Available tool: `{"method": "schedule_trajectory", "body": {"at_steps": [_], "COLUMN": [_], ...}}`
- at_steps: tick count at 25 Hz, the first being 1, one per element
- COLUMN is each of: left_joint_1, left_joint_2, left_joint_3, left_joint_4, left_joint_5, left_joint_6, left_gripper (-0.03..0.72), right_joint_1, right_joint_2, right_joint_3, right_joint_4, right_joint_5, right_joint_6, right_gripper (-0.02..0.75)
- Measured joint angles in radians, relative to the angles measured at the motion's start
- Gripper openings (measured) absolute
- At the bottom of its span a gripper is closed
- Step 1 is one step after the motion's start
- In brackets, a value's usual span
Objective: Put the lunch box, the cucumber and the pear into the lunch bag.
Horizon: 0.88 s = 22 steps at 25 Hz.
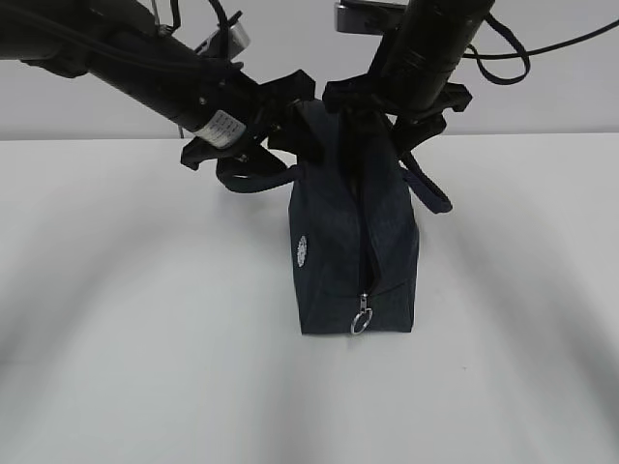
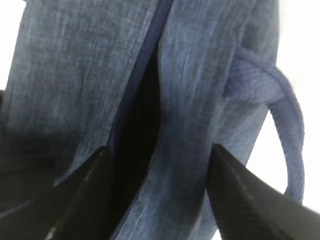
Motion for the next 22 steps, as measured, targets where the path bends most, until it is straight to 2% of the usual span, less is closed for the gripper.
{"method": "schedule_trajectory", "body": {"at_steps": [4, 8, 11, 16, 22], "left_joint_1": [0.029, 0.028, 0.017, 0.007, 0.007], "left_joint_2": [-0.025, -0.066, -0.079, -0.081, -0.118], "left_joint_3": [0.0, 0.0, 0.0, 0.0, 0.0], "left_joint_4": [0.01, 0.018, 0.043, 0.078, 0.097], "left_joint_5": [0.051, 0.101, 0.133, 0.15, 0.156], "left_joint_6": [0.049, 0.138, 0.175, 0.183, 0.196], "left_gripper": [0.439, 0.439, 0.439, 0.439, 0.439], "right_joint_1": [0.0, 0.006, 0.01, 0.01, 0.01], "right_joint_2": [-0.051, -0.125, -0.182, -0.322, -0.543], "right_joint_3": [0.0, 0.002, 0.063, 0.282, 0.65], "right_joint_4": [0.0, 0.002, 0.009, 0.009, 0.055], "right_joint_5": [0.004, 0.007, 0.007, -0.094, -0.356], "right_joint_6": [0.0, 0.002, 0.002, -0.028, -0.134], "right_gripper": [0.469, 0.47, 0.47, 0.47, 0.47]}}
